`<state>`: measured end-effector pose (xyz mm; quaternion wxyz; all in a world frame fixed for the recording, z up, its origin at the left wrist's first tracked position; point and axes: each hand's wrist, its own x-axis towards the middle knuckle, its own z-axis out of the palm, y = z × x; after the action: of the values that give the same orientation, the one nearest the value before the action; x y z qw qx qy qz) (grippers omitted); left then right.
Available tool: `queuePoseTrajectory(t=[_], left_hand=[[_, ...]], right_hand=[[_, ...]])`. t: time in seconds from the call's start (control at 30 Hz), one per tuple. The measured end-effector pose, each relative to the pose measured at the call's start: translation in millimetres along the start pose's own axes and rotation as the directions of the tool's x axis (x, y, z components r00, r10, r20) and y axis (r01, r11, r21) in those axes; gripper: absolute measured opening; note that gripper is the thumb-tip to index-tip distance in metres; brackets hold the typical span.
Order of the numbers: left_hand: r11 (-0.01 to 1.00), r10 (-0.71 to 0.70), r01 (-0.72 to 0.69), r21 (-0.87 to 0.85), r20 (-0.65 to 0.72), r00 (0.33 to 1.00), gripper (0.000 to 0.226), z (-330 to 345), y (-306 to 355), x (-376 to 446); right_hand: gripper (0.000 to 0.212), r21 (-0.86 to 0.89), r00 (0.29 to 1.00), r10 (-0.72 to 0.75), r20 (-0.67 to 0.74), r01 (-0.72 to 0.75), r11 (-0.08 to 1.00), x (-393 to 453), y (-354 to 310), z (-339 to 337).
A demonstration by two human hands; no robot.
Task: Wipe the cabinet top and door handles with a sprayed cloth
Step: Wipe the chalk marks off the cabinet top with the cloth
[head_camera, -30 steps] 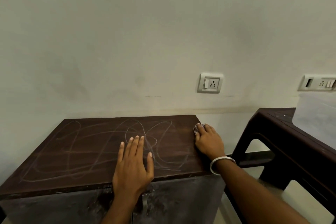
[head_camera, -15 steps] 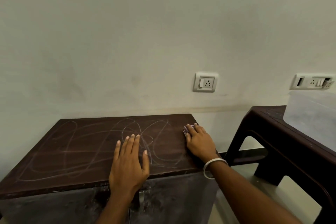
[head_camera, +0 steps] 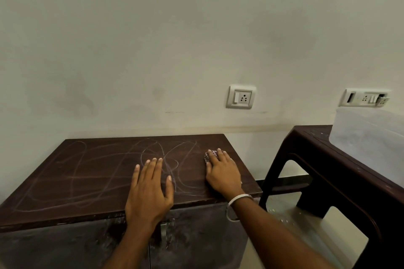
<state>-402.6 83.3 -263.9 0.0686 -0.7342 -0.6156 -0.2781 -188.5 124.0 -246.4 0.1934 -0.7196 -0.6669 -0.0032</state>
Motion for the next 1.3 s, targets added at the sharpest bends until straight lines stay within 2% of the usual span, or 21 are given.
queuePoseTrajectory(t=[0.13,0.3,0.47,0.63,0.77,0.97,1.13,1.3], left_hand=[[1.0,-0.001,0.001,-0.002,-0.006,1.0,0.071,-2,-1,-1],[0.999,0.015,-0.015,-0.03,-0.006,1.0,0.069,-2,-2,-1],[0.998,0.052,-0.052,-0.046,-0.005,0.999,0.068,-2,-5,1],[0.995,0.104,-0.104,-0.005,0.014,0.994,0.074,-5,-11,1],[0.995,0.098,-0.098,-0.02,0.008,0.995,0.076,-11,-18,-1],[0.997,0.071,-0.071,-0.022,0.011,0.997,0.072,-19,-38,-4],[1.0,0.017,-0.018,-0.013,-0.011,1.0,0.072,-24,-52,-6],[0.999,0.031,-0.031,-0.007,-0.01,0.999,0.074,-24,-50,-6]], right_hand=[[0.051,0.021,1.0,0.005,-0.002,-0.005,1.0,-5,15,-9],[0.05,-0.015,0.99,0.123,-0.067,-0.124,0.992,-13,46,-19],[0.051,-0.027,0.983,0.161,-0.083,-0.164,0.986,-21,40,-19],[0.052,0.009,0.998,0.047,-0.053,-0.046,0.999,-37,13,-8],[0.051,0.043,1.0,0.008,-0.024,-0.007,0.999,-40,20,-16],[0.051,0.008,0.985,0.161,-0.063,-0.161,0.987,-44,50,-31],[0.051,0.011,0.977,0.202,-0.064,-0.201,0.979,-45,49,-32],[0.05,-0.041,0.967,0.224,-0.118,-0.23,0.972,-51,36,-27]])
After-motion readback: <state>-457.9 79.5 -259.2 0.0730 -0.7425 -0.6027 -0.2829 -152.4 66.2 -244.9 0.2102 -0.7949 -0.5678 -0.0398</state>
